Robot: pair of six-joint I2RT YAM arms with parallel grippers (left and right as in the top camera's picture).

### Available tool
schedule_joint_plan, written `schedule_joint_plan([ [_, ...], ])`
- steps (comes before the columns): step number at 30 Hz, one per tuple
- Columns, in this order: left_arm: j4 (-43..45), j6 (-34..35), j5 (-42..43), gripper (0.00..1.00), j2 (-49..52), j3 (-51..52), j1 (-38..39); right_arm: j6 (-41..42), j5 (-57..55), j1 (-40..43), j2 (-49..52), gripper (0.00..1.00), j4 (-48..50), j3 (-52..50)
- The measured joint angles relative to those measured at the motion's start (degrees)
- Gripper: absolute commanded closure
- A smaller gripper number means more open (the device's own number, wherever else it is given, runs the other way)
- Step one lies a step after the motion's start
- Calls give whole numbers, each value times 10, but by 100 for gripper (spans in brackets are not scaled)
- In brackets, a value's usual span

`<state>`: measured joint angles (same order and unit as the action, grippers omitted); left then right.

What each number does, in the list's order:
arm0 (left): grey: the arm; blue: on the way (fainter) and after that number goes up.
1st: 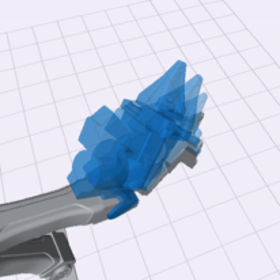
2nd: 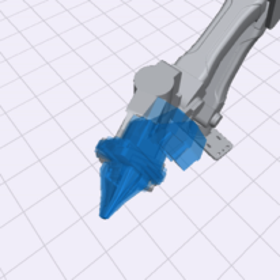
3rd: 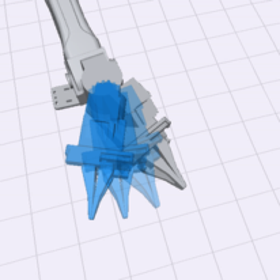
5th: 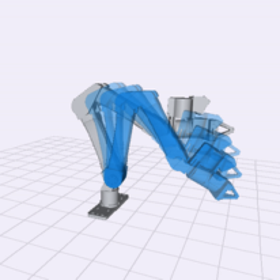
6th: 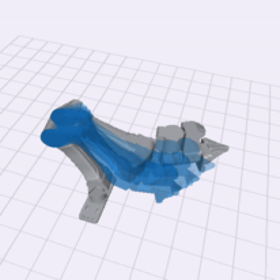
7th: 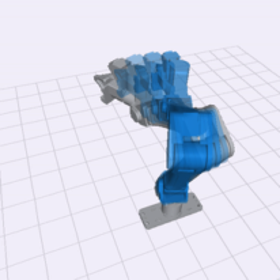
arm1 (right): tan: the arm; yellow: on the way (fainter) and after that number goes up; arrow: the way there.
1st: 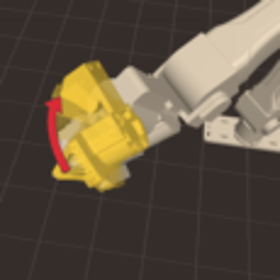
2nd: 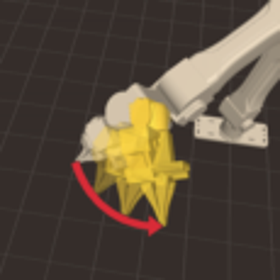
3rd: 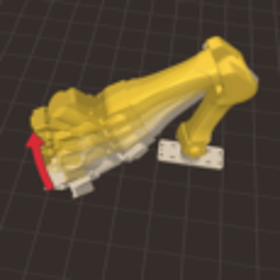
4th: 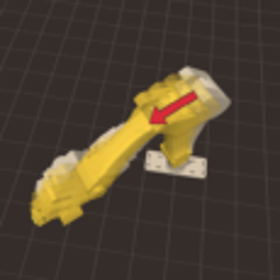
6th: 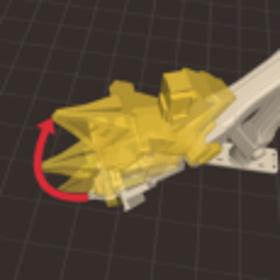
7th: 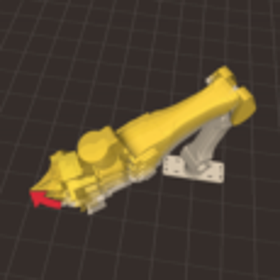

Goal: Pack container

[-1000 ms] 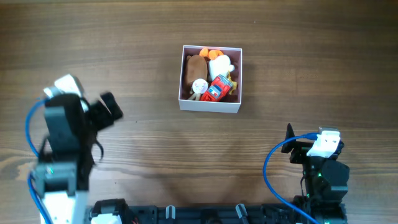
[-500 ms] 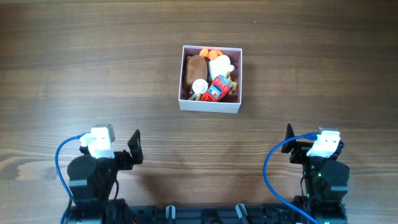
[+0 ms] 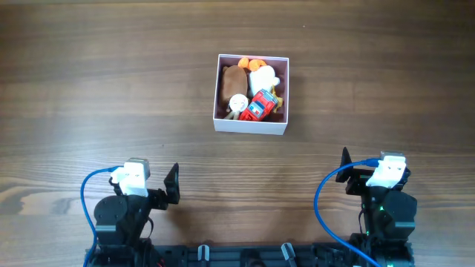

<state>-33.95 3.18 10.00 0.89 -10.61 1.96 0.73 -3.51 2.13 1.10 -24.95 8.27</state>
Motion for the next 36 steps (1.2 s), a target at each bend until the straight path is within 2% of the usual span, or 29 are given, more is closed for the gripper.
schedule_joint_plan([
  [36,1,-1,0,0,0,10,12,0,0,0,0,0,0,0],
])
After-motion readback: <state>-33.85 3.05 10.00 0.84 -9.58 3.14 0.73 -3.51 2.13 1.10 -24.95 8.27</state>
